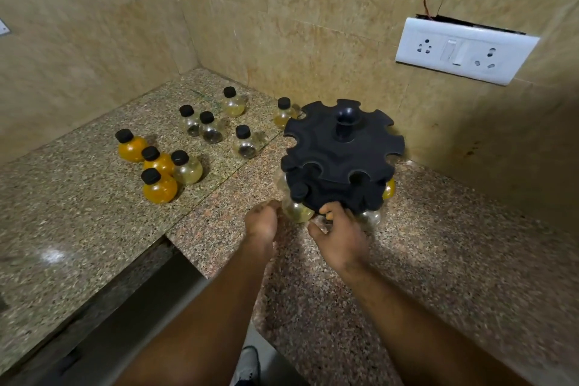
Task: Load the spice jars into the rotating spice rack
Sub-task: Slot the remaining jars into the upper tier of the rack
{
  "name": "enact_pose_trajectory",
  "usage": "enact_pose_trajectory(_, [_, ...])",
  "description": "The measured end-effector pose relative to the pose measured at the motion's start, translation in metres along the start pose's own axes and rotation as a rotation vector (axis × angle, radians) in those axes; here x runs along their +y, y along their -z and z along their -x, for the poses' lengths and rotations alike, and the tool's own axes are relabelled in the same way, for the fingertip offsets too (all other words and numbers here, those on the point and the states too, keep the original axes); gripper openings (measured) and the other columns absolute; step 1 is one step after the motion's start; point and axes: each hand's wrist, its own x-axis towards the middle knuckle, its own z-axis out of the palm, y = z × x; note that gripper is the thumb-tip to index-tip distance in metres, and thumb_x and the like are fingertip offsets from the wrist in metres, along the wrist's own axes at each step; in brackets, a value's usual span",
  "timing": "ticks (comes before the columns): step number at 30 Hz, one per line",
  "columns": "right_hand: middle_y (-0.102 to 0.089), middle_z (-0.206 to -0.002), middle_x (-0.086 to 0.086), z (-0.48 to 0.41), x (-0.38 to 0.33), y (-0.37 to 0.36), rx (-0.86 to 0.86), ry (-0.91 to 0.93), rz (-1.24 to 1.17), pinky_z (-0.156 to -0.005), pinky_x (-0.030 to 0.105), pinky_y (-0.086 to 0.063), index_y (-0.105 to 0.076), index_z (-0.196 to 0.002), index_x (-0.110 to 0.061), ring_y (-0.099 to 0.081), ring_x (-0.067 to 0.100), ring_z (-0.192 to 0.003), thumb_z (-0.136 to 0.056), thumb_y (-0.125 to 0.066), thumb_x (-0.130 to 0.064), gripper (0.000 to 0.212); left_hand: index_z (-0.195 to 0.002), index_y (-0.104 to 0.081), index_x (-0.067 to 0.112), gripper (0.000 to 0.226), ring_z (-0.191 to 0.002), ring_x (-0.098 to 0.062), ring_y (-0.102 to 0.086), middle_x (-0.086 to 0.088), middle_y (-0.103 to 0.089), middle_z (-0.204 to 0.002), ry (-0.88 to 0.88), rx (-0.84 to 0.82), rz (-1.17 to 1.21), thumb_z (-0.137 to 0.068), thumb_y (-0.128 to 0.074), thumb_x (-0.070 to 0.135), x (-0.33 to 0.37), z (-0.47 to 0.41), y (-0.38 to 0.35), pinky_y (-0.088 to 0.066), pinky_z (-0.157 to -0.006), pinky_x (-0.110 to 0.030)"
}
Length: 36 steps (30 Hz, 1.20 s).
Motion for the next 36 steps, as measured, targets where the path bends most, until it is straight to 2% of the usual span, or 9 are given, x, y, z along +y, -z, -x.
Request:
enact_pose_trajectory(6, [-0.071, -0.098, -0.007, 0.010, -0.026, -0.042, -0.107, 0.078, 0.057, -0.073, 0.035, -0.055, -0.055, -0.103, -0.033, -0.068, 0.024, -0.087, -0.089, -0.059, -0.052, 0.025, -0.101, -0.070, 0.002, 0.019, -0.088, -0.029, -0.067, -0.016, -0.074, -0.102, -0.014, 0.083, 0.004, -0.089, -0.067, 0.016, -0.002, -0.029, 0.039, -0.053, -0.081, -0.040])
enact_pose_trajectory(10, [-0.071, -0.109, -0.006, 0.003, -0.057, -0.071, -0.231, 0.119, 0.083, -0.075, 0.033, -0.052, -0.055, -0.112, -0.034, -0.067, 0.026, -0.097, -0.088, -0.056, -0.051, 0.029, -0.116, -0.064, -0.005, 0.025, -0.099, -0.031, -0.066, -0.018, -0.070, -0.111, -0.115, 0.094, -0.011, -0.092, -0.064, 0.005, 0.021, -0.050, 0.056, -0.053, -0.083, -0.034])
enact_pose_trajectory(12, [-0.070, -0.116, -0.001, -0.009, -0.081, -0.088, -0.287, 0.097, 0.108, -0.080, 0.035, -0.050, -0.055, -0.123, -0.035, -0.066, 0.029, -0.104, -0.090, -0.057, -0.050, 0.037, -0.120, -0.062, 0.000, 0.027, -0.100, -0.026, -0.062, -0.014, -0.067, -0.111, -0.199, 0.105, -0.141, -0.095, -0.060, 0.008, 0.036, -0.069, 0.066, -0.048, -0.077, -0.024])
enact_pose_trajectory(16, [-0.068, -0.124, 0.005, -0.038, -0.116, -0.120, -0.355, 0.089, 0.151, -0.084, 0.036, -0.051, -0.047, -0.140, -0.034, -0.065, 0.031, -0.109, -0.094, -0.051, -0.055, 0.051, -0.124, -0.059, 0.011, 0.031, -0.103, -0.023, -0.061, -0.004, -0.066, -0.108, -0.288, 0.062, -0.352, -0.093, -0.057, 0.011, 0.065, -0.106, 0.080, -0.046, -0.087, -0.026])
enact_pose_trajectory(19, [-0.051, -0.148, 0.008, -0.059, -0.130, -0.143, -0.408, 0.037, 0.215, -0.097, 0.041, -0.047, -0.035, -0.149, -0.033, -0.054, 0.033, -0.128, -0.092, -0.050, -0.059, 0.064, -0.140, -0.048, 0.021, 0.052, -0.117, -0.027, -0.060, -0.004, -0.064, -0.126, -0.322, -0.041, -0.423, -0.091, -0.067, 0.020, 0.090, -0.132, 0.084, -0.048, -0.103, -0.035])
enact_pose_trajectory(22, [-0.012, -0.168, 0.010, -0.074, -0.136, -0.163, -0.478, -0.046, 0.351, -0.118, 0.056, -0.024, -0.012, -0.159, -0.032, -0.015, 0.037, -0.153, -0.089, -0.054, -0.064, 0.088, -0.150, -0.037, 0.029, 0.067, -0.134, -0.031, -0.048, -0.004, -0.048, -0.149, -0.446, -0.094, -0.594, -0.091, -0.069, 0.029, 0.112, -0.154, 0.083, -0.043, -0.110, -0.046])
enact_pose_trajectory(26, [0.014, -0.168, 0.011, -0.085, -0.141, -0.190, -0.501, -0.131, 0.396, -0.116, 0.071, 0.001, 0.002, -0.158, -0.039, 0.013, 0.043, -0.152, -0.083, -0.054, -0.073, 0.100, -0.155, -0.029, 0.026, 0.076, -0.143, -0.029, -0.037, -0.003, -0.034, -0.158, -0.691, -0.139, -0.793, -0.090, -0.069, 0.032, 0.137, -0.183, 0.079, -0.032, -0.114, -0.039])
enact_pose_trajectory(30, [0.024, -0.166, 0.008, -0.093, -0.144, -0.204, -0.484, -0.176, 0.381, -0.112, 0.075, 0.010, 0.008, -0.156, -0.043, 0.024, 0.044, -0.149, -0.076, -0.048, -0.086, 0.107, -0.157, -0.023, 0.028, 0.081, -0.143, -0.026, -0.034, -0.002, -0.035, -0.158, -0.847, -0.275, -0.899, -0.090, -0.069, 0.032, 0.150, -0.208, 0.071, -0.032, -0.115, -0.041])
enact_pose_trajectory(36, [0.027, -0.165, 0.006, -0.097, -0.142, -0.209, -0.480, -0.182, 0.393, -0.110, 0.077, 0.011, 0.010, -0.157, -0.043, 0.028, 0.043, -0.148, -0.072, -0.043, -0.092, 0.111, -0.143, -0.049, 0.024, 0.056, -0.130, -0.026, -0.047, -0.003, -0.053, -0.143, -1.016, -0.330, -0.968, -0.090, -0.063, 0.032, 0.156, -0.236, 0.052, -0.045, -0.106, -0.045])
